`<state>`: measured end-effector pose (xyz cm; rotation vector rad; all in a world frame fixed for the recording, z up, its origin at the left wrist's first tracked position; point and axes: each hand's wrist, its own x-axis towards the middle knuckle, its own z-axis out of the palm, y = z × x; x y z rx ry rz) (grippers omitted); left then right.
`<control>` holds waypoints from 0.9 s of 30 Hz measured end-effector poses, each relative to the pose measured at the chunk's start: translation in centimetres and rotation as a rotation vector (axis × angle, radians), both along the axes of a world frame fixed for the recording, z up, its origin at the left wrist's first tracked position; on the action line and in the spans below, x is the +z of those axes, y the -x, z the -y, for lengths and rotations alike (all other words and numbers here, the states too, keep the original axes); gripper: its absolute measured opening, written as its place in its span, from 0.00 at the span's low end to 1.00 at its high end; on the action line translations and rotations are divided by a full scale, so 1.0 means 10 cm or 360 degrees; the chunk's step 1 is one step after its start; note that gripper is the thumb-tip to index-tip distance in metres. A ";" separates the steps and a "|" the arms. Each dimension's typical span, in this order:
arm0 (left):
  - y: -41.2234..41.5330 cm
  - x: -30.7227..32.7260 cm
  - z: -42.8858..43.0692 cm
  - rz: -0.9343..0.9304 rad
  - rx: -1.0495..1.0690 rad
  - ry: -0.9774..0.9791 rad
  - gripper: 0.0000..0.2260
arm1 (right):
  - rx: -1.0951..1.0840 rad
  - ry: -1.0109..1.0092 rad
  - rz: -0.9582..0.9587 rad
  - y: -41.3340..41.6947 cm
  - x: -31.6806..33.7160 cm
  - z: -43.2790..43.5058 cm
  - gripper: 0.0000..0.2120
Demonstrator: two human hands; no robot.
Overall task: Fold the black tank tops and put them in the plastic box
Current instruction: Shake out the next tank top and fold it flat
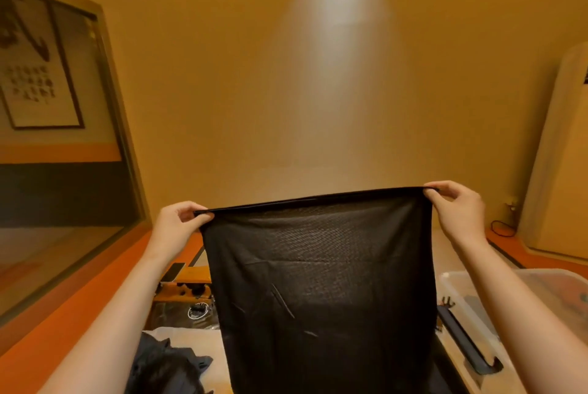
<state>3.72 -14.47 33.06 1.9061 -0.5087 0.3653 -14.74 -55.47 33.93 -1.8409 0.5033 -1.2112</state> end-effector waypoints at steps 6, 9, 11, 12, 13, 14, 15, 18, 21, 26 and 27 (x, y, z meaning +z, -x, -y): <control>-0.77 0.19 0.20 0.0221 0.0126 -0.0266 0.03 | -0.0065 0.0054 -0.0073 -0.72 0.17 0.16 0.04; -0.99 0.52 0.30 0.0332 0.0110 -0.0195 0.03 | -0.0099 0.0105 0.0015 -0.91 0.43 0.22 0.05; -1.04 0.76 0.34 0.0368 0.0083 -0.0075 0.03 | -0.0124 0.0158 0.0106 -0.97 0.60 0.24 0.06; -1.06 0.87 0.35 0.0373 0.0067 -0.0015 0.02 | -0.0136 0.0183 0.0152 -0.99 0.68 0.25 0.06; -1.05 0.96 0.34 0.0371 0.0041 0.0039 0.02 | -0.0143 0.0206 0.0199 -0.99 0.76 0.24 0.06; -1.04 1.03 0.33 0.0368 0.0009 0.0086 0.02 | -0.0145 0.0213 0.0245 -0.97 0.82 0.23 0.06; -1.02 1.07 0.30 0.0361 -0.0022 0.0127 0.01 | -0.0136 0.0206 0.0288 -0.95 0.87 0.21 0.06; -0.86 1.06 0.20 0.0342 -0.0061 0.0177 0.02 | -0.0079 0.0179 0.0346 -0.82 0.85 0.15 0.07; -0.66 0.85 0.13 0.0293 -0.0068 0.0171 0.03 | -0.0018 0.0185 0.0328 -0.64 0.62 0.07 0.07; -0.31 0.32 0.01 0.0142 -0.0036 0.0113 0.03 | 0.0078 0.0109 0.0225 -0.30 0.05 -0.02 0.07; -0.23 0.20 0.00 0.0117 -0.0023 0.0089 0.03 | 0.0090 0.0083 0.0194 -0.22 -0.07 -0.04 0.07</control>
